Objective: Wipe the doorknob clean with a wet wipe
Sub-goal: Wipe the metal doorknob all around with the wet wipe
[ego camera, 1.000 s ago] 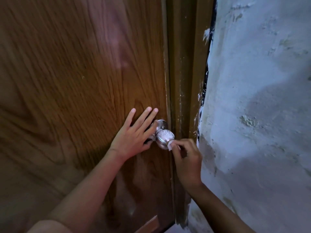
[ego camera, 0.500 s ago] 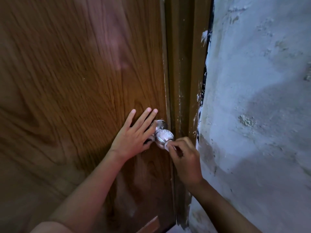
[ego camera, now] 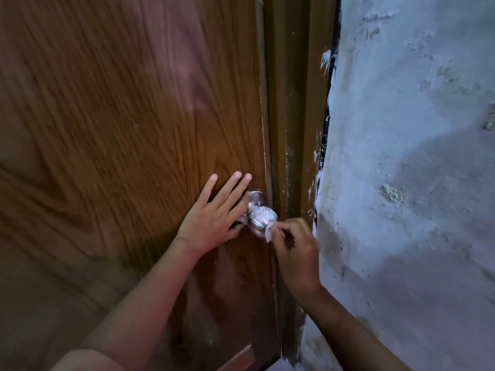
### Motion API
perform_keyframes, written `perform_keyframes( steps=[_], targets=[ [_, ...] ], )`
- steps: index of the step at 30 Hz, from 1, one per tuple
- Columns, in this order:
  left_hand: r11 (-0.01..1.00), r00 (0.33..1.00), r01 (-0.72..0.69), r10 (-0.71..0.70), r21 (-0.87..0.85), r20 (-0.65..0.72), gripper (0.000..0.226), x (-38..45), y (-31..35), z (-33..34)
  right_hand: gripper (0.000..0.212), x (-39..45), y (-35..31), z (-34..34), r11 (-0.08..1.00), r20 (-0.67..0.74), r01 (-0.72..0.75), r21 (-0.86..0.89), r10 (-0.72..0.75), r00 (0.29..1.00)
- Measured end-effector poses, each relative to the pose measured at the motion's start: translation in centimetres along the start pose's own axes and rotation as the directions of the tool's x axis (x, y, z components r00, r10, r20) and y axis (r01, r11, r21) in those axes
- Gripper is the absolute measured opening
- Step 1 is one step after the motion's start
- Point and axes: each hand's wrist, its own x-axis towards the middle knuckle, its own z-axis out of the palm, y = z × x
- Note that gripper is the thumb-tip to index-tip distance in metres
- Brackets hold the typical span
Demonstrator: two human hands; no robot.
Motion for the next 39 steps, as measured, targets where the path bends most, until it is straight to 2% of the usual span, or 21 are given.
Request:
perform_keyframes(
  steps=[4, 8, 12, 18, 22, 25, 30, 33, 36, 39],
  targets=[
    [1.0, 1.0, -0.002, 0.002, 0.002, -0.016, 0.066, 0.0, 0.0, 0.0, 0.007, -0.6, 0.7, 0.2, 0.992, -0.01, -0.129, 0.011, 0.129, 0.992],
    [1.0, 1.0, 0.0, 0.0, 0.013, -0.015, 0.066, 0.0, 0.0, 0.0, 0.008, -0.9, 0.6, 0.4, 0.995, 0.046, -0.082, 0.055, 0.08, 0.996],
    [1.0, 1.0, 0.008, -0.008, 0.021, -0.014, 0.064, 0.0, 0.0, 0.0, 0.01, -0.3, 0.5, 0.4, 0.997, 0.027, -0.06, 0.046, 0.059, 0.998],
    [1.0, 1.0, -0.002, 0.002, 0.011, 0.01, 0.068, 0.0, -0.1, -0.1, 0.009, -1.2, 1.2, 0.3, 0.976, 0.033, -0.201, 0.082, 0.198, 0.98],
    [1.0, 1.0, -0.006, 0.006, 0.0, -0.002, 0.07, 0.0, -0.2, -0.1, 0.022, -0.6, 0.9, -0.3, 0.931, 0.003, -0.293, 0.219, 0.3, 0.954],
    [1.0, 1.0, -0.003, 0.003, 0.011, -0.002, 0.072, -0.1, -0.3, -0.1, 0.018, 0.7, 0.7, -0.2, 0.911, -0.019, -0.324, 0.256, 0.34, 0.94],
    [1.0, 1.0, 0.008, -0.008, 0.006, -0.005, 0.07, -0.2, -0.3, 0.2, 0.022, 1.6, 0.5, 0.6, 0.878, 0.05, -0.409, 0.248, 0.41, 0.911],
    [1.0, 1.0, 0.007, -0.007, 0.001, -0.009, 0.07, -0.3, -0.2, 0.4, 0.021, 1.9, -0.2, 0.5, 0.924, 0.018, -0.33, 0.192, 0.333, 0.943],
    [1.0, 1.0, 0.014, -0.014, 0.003, -0.009, 0.07, -0.3, -0.3, 0.4, 0.02, 2.3, -1.3, 0.5, 0.988, -0.009, -0.101, 0.113, 0.102, 0.995],
    [1.0, 1.0, 0.011, -0.011, 0.003, -0.007, 0.07, -0.2, -0.3, 0.3, 0.02, 2.2, -1.4, 0.5, 0.994, 0.02, 0.1, -0.042, -0.099, 0.995]
  ],
)
